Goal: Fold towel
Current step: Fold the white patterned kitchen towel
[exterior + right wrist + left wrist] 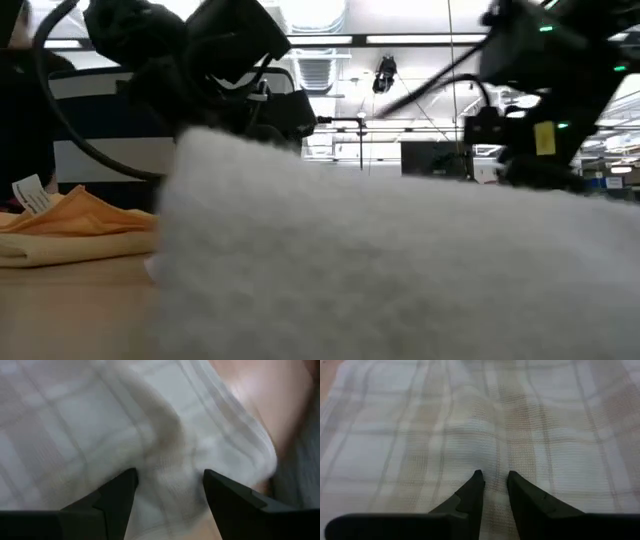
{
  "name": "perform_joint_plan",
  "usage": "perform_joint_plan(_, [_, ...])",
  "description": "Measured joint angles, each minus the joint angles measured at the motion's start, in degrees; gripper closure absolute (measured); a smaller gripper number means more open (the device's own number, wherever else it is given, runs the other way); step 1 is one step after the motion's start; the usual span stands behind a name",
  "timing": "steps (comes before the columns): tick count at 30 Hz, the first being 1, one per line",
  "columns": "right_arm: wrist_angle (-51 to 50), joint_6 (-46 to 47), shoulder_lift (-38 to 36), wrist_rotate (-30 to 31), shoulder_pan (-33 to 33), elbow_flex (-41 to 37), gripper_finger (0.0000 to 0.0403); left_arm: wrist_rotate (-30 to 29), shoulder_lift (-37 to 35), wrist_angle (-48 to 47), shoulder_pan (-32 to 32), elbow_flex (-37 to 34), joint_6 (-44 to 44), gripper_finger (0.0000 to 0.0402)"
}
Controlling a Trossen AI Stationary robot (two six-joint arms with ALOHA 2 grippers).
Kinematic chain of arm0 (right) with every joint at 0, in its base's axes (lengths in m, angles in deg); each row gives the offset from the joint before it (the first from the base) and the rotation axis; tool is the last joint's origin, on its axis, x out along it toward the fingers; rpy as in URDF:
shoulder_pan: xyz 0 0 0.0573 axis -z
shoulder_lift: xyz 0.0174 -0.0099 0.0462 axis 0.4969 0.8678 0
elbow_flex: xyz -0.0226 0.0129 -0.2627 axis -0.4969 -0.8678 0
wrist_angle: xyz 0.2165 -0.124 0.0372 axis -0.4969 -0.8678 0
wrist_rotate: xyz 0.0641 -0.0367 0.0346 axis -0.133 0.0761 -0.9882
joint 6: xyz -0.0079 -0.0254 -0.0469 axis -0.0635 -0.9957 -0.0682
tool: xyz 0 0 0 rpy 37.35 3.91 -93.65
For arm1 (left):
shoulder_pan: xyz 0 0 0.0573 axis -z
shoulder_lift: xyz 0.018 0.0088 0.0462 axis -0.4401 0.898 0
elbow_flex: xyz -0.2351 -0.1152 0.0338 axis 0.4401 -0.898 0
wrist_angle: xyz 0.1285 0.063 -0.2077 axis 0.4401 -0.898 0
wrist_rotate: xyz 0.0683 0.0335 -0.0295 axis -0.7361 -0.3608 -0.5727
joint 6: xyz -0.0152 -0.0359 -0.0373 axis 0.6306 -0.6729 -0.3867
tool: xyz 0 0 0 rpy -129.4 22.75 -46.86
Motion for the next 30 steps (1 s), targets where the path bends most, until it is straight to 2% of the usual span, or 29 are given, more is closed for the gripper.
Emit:
perform_joint_plan(4, [6.34,-12.83,1.82,-0.87,6.92,0.99,0.0177,-2.79,-2.22,-1.65,-0.89,-0.29,1.71,0.0309])
perform_joint_plan(9, [6.41,-24.39,2.0,1.19,14.58,3.98,0.0181,-5.89,-4.46,-3.42,-4.33,-0.47,5.45,0.0302])
perform_joint_plan(14, [5.53,-32.71,-1.72,1.37,16.07,6.36,0.0173,-9.98,-8.73,-9.6,-7.2,-0.4,6.55,0.0302])
perform_joint_plan(19, [1.47,-32.19,-5.53,-1.23,15.83,6.13,0.0167,-9.65,-11.4,-9.29,-7.81,-0.42,6.32,0.0299])
perform_joint_plan(23, [0.2,-29.24,-4.68,-2.06,18.0,4.72,0.0172,-6.05,-9.97,-5.05,-6.65,-0.49,6.07,0.03])
perform_joint_plan(27, [4.14,-30.39,-0.18,-8.35,23.11,4.62,0.0178,-4.9,-5.93,-3.6,-5.55,-0.51,5.93,0.0303])
perform_joint_plan(30, [9.36,-32.45,5.22,-16.33,27.83,6.01,0.0181,-5.03,-2.98,-2.97,-5.04,-0.49,4.84,0.0302])
